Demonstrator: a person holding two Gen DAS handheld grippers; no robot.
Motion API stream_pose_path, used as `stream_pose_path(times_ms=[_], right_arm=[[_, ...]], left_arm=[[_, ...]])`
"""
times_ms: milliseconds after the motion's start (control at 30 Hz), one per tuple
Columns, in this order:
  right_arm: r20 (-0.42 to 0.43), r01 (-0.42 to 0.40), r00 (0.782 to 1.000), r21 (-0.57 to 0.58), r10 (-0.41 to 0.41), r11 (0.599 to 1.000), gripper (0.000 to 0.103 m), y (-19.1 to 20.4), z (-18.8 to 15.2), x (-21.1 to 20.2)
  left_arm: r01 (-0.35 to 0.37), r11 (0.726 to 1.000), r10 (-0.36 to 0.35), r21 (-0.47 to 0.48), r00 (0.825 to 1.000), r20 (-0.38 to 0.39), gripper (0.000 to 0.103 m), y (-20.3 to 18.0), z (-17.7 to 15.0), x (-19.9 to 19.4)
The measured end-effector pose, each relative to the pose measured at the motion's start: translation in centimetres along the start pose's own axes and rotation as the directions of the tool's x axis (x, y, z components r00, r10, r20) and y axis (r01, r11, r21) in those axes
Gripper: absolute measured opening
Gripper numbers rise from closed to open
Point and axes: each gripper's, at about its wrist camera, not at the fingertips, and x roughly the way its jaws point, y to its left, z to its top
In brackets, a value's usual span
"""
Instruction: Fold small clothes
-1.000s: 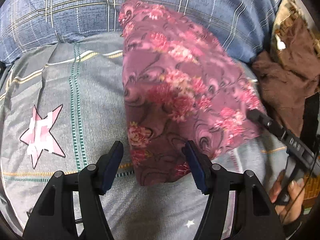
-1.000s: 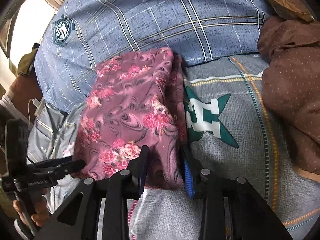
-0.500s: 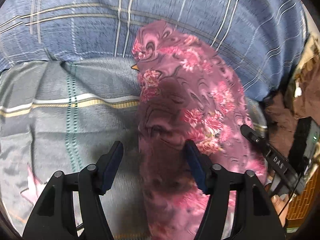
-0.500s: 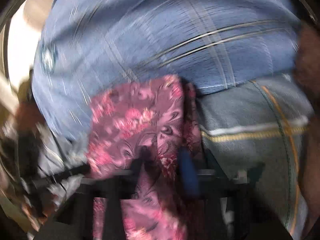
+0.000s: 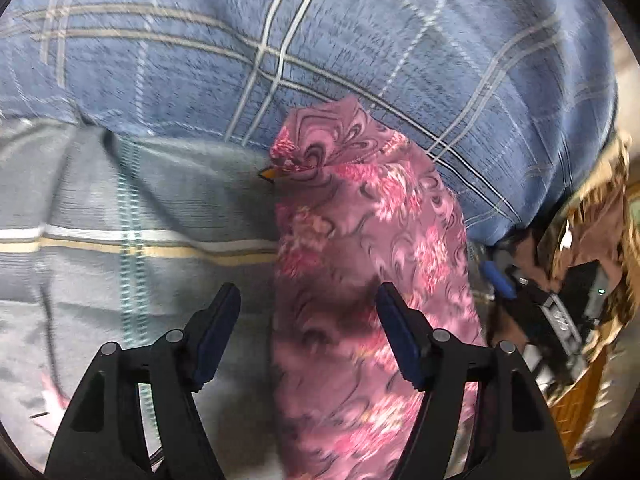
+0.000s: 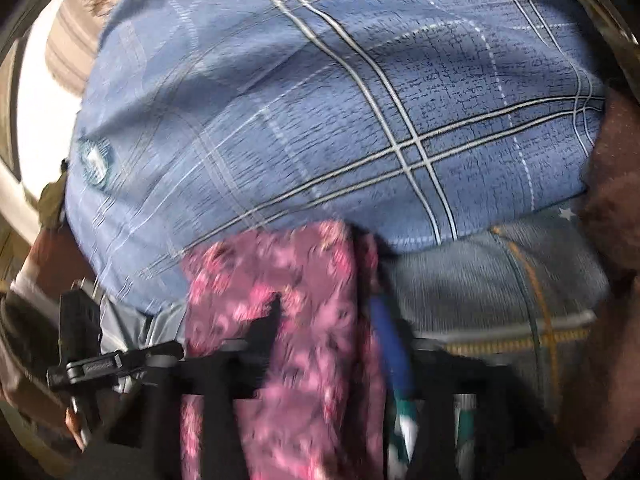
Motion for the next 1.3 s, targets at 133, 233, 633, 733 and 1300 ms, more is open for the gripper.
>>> stream_pose_path(times_ms=[133,233,633,733,1300], right_arm=[[-0.067,0.049,0.997,0.036,-0.046,0.998,0.060,0.0,1.5,4.4],[-0.090,0.006,0.996,-0.067,-0.012,0.998,0.009,2.0,2.0,5.3],[-0.143,-0.073,0.987,-0.033,0.067,0.997,0.031,-0.3,0.0,0.9],[-0.197,-0.112,0.975,-0.051,0.100,0.992,0.042,-0.1,-2.4,-0.6],[-0.148,-0.051,0.988,-0.062,0.041,0.997,0.042,0.5,-8.3,-6.3]], left_arm=[[-0.031,0.999,0.031,0.027,1.000,0.002,0.070,-1.7,1.2,1.3],[-0.060,0.996,0.055,0.072,0.996,0.076,0.070,-3.0,1.6,0.7],[-0.032,0.998,0.031,0.060,0.999,0.026,0.071,-1.0,-1.3,-0.2],[0.026,0.999,-0.027,0.043,1.000,0.012,0.071,-0.6,-4.2,-1.1],[0.070,0.994,-0.070,0.088,0.998,-0.009,0.071,-0.6,-12.9,-5.5]])
